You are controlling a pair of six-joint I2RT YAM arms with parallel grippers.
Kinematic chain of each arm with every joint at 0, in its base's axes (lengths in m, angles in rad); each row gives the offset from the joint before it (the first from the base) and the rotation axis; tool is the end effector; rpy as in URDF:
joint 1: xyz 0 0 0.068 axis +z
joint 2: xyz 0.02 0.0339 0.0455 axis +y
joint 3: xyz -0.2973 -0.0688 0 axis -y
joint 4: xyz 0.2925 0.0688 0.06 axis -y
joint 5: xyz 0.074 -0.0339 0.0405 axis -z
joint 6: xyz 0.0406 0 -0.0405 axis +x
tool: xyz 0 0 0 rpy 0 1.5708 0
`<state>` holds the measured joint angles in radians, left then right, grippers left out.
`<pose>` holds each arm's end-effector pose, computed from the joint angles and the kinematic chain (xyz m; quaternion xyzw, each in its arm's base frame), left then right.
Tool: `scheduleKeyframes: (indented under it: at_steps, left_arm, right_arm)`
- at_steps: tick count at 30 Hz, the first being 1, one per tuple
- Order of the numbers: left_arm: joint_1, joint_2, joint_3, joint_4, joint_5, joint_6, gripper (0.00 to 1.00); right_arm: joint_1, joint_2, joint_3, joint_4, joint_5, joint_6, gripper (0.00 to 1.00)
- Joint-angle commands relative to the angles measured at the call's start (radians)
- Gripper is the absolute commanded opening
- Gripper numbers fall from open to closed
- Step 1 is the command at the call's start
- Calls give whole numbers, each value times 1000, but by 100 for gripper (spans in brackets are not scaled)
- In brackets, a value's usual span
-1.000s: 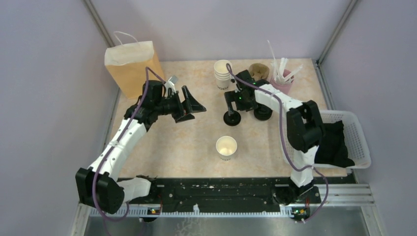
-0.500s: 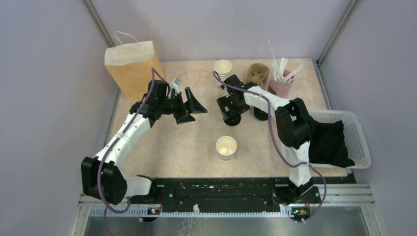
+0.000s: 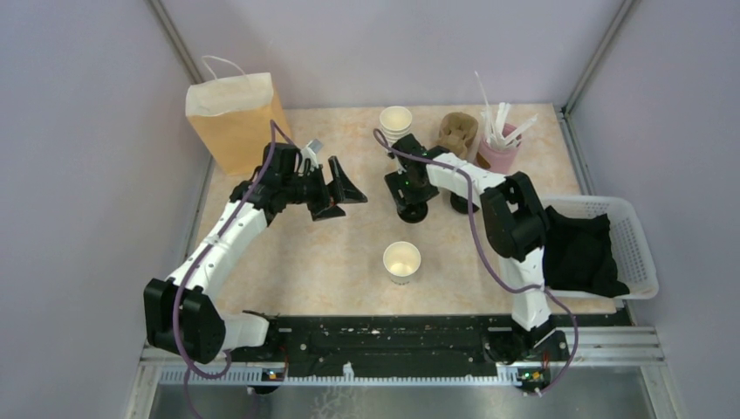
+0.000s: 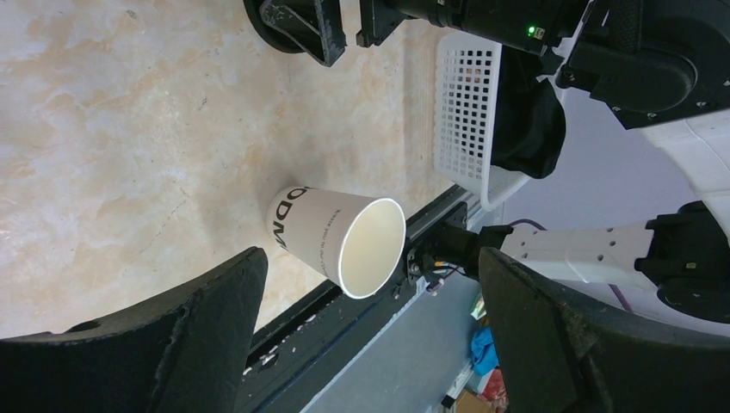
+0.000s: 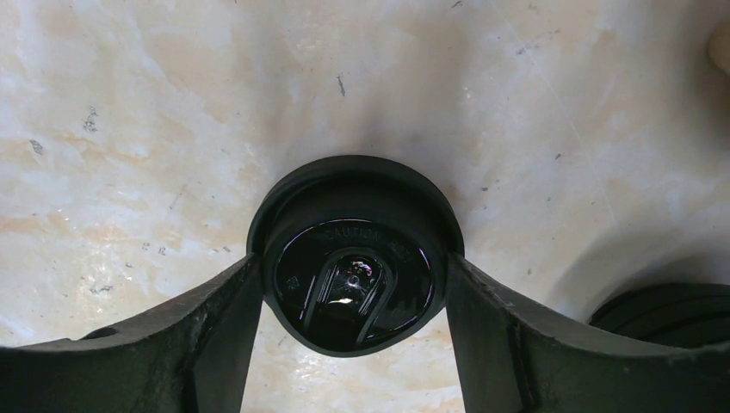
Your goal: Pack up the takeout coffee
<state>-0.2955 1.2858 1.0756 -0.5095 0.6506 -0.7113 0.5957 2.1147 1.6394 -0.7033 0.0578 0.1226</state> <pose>0.2941 -0.1152 0.3264 -0.0490 0.8717 -0.4437 0.2022 0.4195 0.2815 0.1816 -0.2243 0.9544 0.0419 0.1923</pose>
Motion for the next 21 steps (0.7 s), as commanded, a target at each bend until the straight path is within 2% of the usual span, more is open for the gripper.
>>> scheduleKeyframes:
  at_steps: [1, 3, 7, 13, 15, 21]
  left_arm:
    - [-2, -6, 38, 2, -5, 22, 98]
    - [-2, -5, 40, 7, 0, 21, 99]
    - [-3, -9, 31, 16, 22, 9, 98]
    - [-11, -53, -48, 26, 71, -25, 98]
    - [-14, -79, -83, 25, 68, -22, 98]
    - [-17, -138, -147, 18, 70, -25, 98]
  right_arm:
    - [19, -30, 53, -26, 65, -3, 67]
    - [19, -93, 52, -50, 79, 5, 62]
    - [19, -293, -23, -83, 49, 37, 61]
    - [23, -619, -218, -177, -137, 75, 61]
    - [62, -662, -234, -215, -174, 97, 62]
    - [239, -680, -258, -218, -84, 206, 66]
